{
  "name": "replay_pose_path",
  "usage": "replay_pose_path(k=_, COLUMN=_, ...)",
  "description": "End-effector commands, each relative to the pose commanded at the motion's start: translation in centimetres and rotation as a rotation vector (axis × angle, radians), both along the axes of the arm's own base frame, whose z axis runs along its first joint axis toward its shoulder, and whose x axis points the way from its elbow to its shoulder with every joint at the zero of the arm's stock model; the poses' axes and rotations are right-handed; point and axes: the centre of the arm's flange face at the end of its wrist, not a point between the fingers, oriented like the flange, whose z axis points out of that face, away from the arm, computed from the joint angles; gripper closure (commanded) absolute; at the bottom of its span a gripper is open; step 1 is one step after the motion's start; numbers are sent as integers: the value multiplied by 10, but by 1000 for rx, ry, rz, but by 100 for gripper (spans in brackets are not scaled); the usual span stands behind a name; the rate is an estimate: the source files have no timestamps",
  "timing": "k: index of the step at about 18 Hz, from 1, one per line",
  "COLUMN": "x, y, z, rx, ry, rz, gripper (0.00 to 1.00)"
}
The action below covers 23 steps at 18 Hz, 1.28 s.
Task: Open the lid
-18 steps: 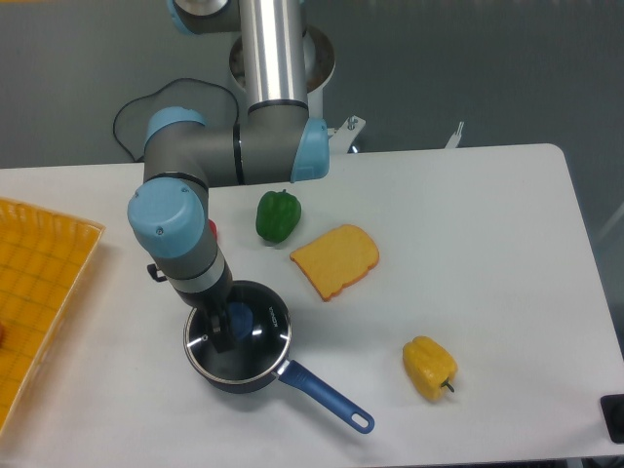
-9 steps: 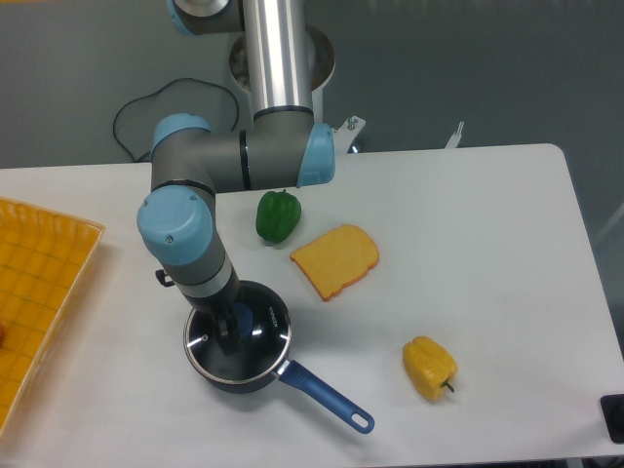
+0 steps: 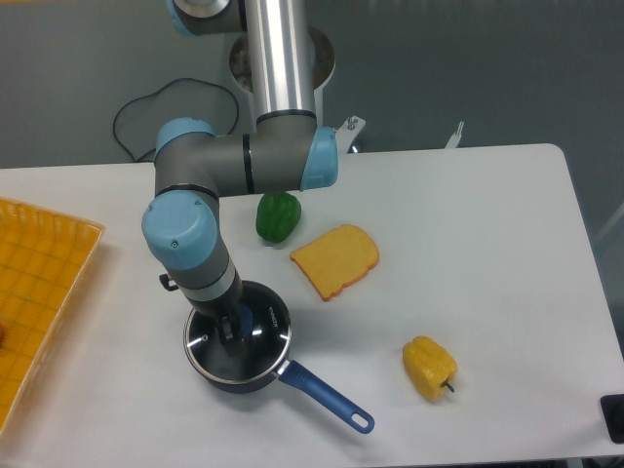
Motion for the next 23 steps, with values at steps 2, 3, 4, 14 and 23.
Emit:
replay_pose_path(k=2, x=-3, y=-1, z=0, rx=1, ry=-1, rz=8, gripper=37)
replay_pose_path(k=3, x=-3, y=-1, z=1, rx=1, ry=-1, rz=11, gripper=41)
replay_pose_path(k=4, x=-3, y=-1, z=1, rx=4, ry=-1, rz=15, gripper=44)
replay_pose_path(k=14, x=-7, y=-2, z=13, rx=8, ry=-12, rz=95, gripper=56)
replay_pose_path(k=23, x=-5, y=-20, z=48, rx=-42, ry=-36, rz=98, gripper=56)
